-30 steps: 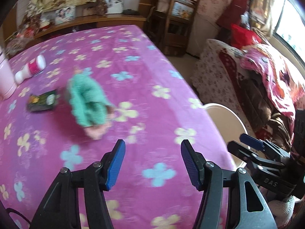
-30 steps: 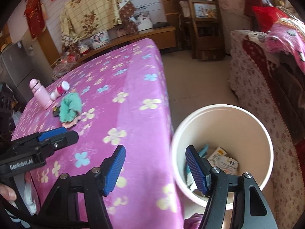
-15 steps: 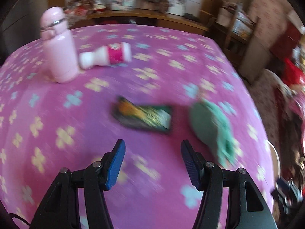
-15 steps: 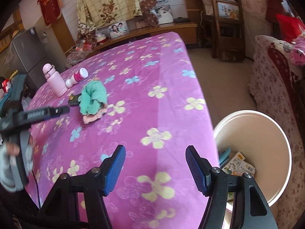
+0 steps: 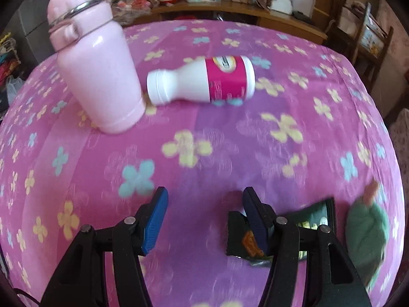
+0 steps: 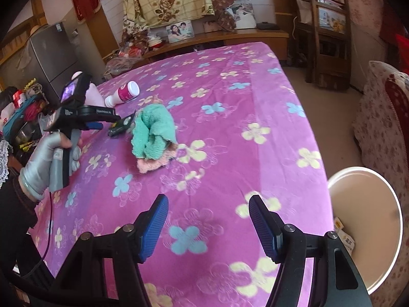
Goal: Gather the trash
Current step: 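Grasp the dark green snack packet with the left gripper while the right gripper grasps the green knitted doll, then carry the green packet and knitted doll over the white bin, open both grippers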
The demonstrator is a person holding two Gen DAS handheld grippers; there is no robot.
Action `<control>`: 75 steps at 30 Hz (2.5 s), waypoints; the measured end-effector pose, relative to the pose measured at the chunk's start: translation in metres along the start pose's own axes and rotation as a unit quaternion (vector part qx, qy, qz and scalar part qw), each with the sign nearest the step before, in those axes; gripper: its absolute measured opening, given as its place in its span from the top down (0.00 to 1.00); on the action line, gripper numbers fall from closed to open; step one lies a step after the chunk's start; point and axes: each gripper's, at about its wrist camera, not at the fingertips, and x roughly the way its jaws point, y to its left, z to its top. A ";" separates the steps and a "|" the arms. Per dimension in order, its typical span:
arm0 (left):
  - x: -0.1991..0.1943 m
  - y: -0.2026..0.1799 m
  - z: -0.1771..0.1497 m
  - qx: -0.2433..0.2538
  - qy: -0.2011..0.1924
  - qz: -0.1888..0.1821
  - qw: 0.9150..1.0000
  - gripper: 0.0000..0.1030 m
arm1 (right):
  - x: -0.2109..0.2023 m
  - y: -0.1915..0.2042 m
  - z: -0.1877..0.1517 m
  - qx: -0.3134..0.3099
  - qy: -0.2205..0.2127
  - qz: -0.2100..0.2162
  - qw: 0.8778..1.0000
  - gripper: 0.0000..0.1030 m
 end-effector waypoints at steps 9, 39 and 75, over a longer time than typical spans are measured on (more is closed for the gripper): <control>-0.045 0.007 -0.047 0.024 0.030 -0.126 0.991 0.38 | 0.016 0.009 0.009 0.006 0.008 0.021 1.000 0.33; -0.030 -0.011 -0.050 0.030 -0.013 -0.115 0.993 0.80 | 0.127 0.064 0.084 -0.030 0.030 0.074 0.996 0.42; -0.142 -0.165 -0.163 0.161 -0.063 -0.189 0.967 0.82 | -0.072 -0.044 -0.034 0.051 -0.075 0.002 0.996 0.56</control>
